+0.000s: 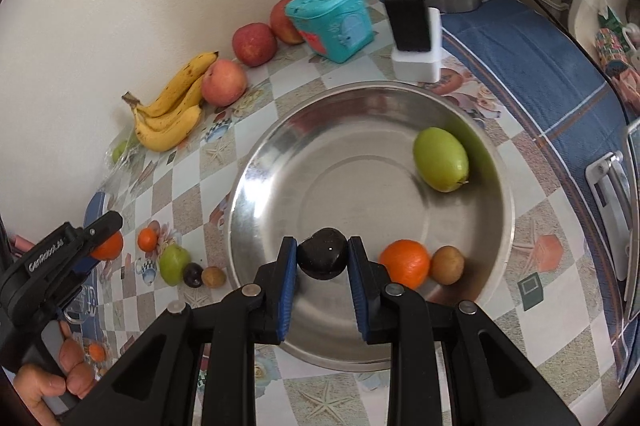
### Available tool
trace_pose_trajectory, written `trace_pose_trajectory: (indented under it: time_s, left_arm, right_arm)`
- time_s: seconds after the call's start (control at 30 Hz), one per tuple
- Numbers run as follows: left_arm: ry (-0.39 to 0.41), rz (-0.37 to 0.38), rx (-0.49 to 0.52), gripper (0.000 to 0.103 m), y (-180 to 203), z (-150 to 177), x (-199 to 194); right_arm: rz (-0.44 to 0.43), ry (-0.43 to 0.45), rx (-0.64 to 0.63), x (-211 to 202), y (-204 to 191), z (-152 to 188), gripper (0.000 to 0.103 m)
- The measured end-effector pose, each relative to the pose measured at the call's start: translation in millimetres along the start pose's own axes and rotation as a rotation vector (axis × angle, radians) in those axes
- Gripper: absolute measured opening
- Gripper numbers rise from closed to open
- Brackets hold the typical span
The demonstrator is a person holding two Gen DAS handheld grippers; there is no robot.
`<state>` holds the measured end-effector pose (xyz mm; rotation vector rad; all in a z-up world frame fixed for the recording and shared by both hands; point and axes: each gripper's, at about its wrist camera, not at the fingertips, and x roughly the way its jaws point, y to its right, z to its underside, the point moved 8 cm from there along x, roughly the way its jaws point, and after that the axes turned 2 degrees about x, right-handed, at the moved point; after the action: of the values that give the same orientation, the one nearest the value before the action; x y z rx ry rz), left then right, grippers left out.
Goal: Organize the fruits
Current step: 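Carry the plum and orange over the steel bowl and open both tools, then lift both open tools out of the bowl toward the remaining fruit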
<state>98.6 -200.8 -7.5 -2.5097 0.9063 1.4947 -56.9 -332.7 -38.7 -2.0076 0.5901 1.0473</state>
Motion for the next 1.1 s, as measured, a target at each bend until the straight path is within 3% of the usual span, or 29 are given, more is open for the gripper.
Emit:
trace_pose_trajectory:
  time_s: [0.23,0.4,0.8,1.0,1.1]
  left_arm:
    - [-0.050,0.023,0.205,0.041,67.4,35.3,15.5]
    - [-0.072,0.011,0.285,0.041,87.3,53.2,29.9]
    - [-0.101,0.005,0.279,0.042,83.0,62.4,41.2]
    - [-0.109,0.008,0.284,0.043,84.7,62.2,41.0]
    - [-0.105,0.007,0.286,0.053,84.6,61.6,40.2]
  right_arm:
    - [0.043,0.024,0.051,-9.9,32.5,-13.7,0.027]
    - [0.048,0.021,0.046,-9.1,35.9,-13.7,0.027]
    - [0.056,0.007,0.038,-3.9,35.0,-10.7,0.029]
    - [0.057,0.018,0.036,-6.7,34.0,-12.6,0.045]
    - [0.062,0.022,0.033,-7.1,33.5,-13.2,0.052]
